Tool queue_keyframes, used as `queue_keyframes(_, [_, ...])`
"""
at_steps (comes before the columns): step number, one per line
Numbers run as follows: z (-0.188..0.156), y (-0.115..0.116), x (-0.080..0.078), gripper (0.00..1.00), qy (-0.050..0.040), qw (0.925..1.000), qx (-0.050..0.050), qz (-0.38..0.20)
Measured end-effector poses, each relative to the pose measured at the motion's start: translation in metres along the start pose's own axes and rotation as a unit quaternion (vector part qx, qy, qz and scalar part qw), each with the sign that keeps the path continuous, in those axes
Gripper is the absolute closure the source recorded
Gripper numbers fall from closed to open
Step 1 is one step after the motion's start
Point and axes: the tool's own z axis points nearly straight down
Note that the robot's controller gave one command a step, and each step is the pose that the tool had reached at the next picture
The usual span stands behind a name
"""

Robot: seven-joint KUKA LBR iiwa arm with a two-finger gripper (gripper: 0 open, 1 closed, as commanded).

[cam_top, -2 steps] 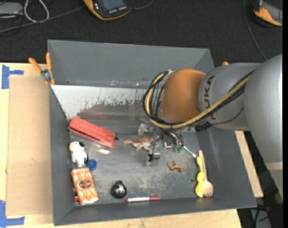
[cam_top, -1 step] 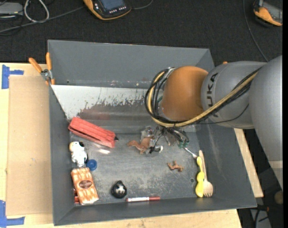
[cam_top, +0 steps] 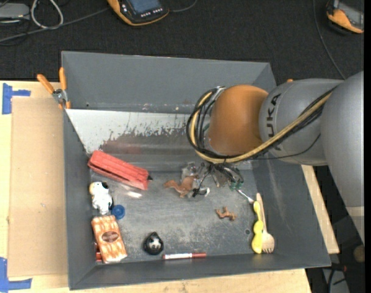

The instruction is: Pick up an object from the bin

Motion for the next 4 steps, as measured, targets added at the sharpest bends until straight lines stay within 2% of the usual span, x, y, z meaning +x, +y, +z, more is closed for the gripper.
queue_keyframes(2, [-0.015, 0.001, 0.0, 1.0, 0.0004, 1.0, -0.001, 0.001])
queue_keyframes(3, [-0.044, 0.002, 0.003, 1.0, 0.0055, 1.0, -0.002, 0.002])
queue_keyframes(4, [-0.088, 0.001, -0.001, 1.0, 0.0004, 1.0, -0.001, 0.002])
